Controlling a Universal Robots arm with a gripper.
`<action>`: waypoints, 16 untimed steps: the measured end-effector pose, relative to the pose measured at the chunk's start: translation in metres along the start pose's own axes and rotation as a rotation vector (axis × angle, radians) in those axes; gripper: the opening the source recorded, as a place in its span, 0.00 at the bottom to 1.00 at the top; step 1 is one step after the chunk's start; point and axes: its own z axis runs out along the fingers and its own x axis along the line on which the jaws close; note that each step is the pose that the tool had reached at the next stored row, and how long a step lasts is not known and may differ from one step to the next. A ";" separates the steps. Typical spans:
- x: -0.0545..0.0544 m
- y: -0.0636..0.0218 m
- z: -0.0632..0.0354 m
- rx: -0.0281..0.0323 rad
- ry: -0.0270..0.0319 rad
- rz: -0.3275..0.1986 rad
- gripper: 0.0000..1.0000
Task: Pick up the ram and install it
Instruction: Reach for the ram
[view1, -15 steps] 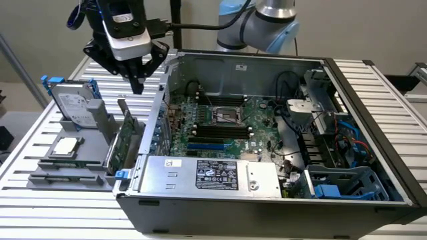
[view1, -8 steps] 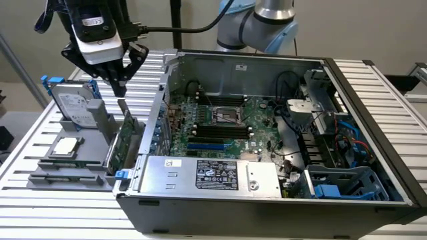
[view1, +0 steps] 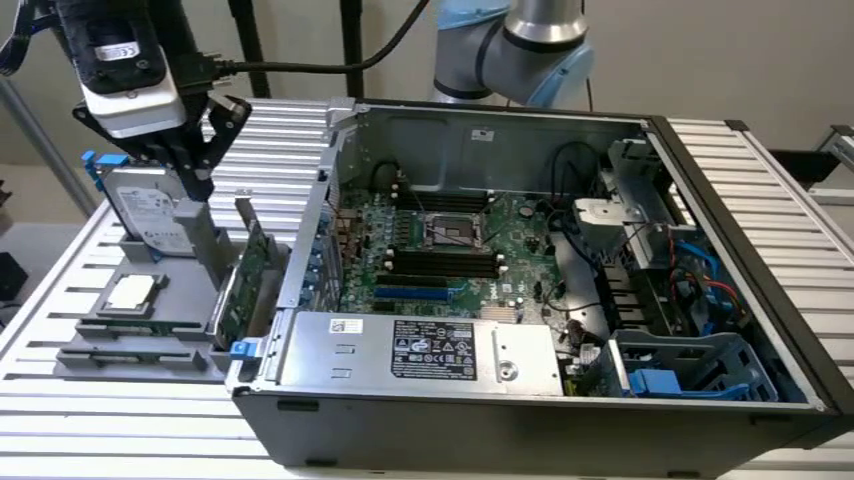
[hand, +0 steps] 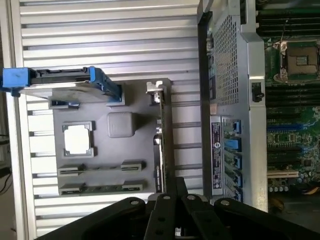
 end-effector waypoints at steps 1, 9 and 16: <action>0.004 -0.0011 0.0003 0.0006 0.0000 0.000 0.00; 0.037 -0.0093 0.0034 0.0055 -0.0005 0.000 0.00; 0.065 -0.0161 0.0064 0.0109 -0.0007 0.000 0.00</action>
